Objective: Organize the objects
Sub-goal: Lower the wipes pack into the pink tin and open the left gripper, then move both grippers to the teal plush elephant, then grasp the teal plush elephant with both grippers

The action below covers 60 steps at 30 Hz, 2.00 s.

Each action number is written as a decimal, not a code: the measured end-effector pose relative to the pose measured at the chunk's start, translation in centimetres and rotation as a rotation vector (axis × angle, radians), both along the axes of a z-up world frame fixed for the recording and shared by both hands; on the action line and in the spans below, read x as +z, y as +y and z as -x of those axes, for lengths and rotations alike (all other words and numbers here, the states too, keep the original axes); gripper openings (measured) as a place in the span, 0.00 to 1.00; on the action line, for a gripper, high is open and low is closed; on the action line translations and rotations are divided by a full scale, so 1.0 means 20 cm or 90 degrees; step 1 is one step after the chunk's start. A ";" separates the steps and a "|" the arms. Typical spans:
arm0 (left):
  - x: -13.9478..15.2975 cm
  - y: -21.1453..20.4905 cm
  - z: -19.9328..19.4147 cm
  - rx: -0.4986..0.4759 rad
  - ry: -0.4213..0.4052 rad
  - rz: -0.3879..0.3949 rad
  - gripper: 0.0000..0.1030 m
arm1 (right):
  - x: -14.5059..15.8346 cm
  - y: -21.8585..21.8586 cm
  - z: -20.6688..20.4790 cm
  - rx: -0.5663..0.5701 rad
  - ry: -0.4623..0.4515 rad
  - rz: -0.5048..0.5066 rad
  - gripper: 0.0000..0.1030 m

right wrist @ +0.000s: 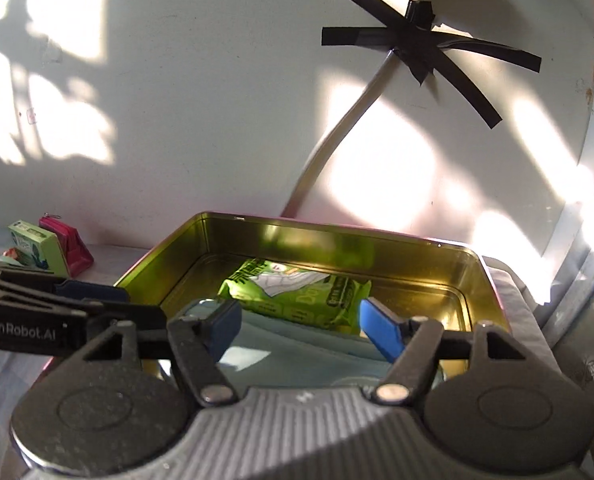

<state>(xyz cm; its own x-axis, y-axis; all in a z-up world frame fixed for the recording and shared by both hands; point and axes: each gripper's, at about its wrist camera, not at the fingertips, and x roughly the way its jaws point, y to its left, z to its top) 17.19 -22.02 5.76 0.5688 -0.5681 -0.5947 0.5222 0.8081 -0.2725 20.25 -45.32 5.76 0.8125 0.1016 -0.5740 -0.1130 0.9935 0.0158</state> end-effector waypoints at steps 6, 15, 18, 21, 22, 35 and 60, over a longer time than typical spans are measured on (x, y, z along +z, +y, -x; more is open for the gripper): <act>0.03 0.16 0.47 -0.018 -0.120 -0.058 0.53 | 0.04 0.07 0.49 0.038 -0.125 -0.129 0.69; -0.11 0.31 0.67 0.045 -0.111 -0.133 0.54 | -0.09 0.24 0.98 -0.021 -0.157 -0.206 0.71; -0.17 0.38 0.66 0.082 -0.101 -0.160 0.54 | -0.11 0.29 1.00 -0.003 -0.122 -0.209 0.71; -0.21 0.48 0.65 0.116 -0.088 -0.167 0.54 | -0.12 0.37 1.00 0.021 -0.108 -0.203 0.71; -0.22 0.51 0.64 0.127 -0.085 -0.172 0.54 | -0.12 0.41 1.00 0.033 -0.104 -0.198 0.71; -0.32 1.06 0.55 0.338 -0.094 -0.196 0.60 | -0.18 0.87 0.83 0.173 -0.029 -0.128 0.71; -0.25 1.40 0.56 0.309 -0.070 0.138 0.67 | -0.19 1.12 0.69 0.270 -0.035 0.013 0.28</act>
<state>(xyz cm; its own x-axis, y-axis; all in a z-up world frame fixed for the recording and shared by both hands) 5.98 5.95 0.67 0.8482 -0.3283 -0.4157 0.1383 0.8948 -0.4245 6.45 -22.89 1.89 0.7306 0.4218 -0.5369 -0.5115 0.8590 -0.0213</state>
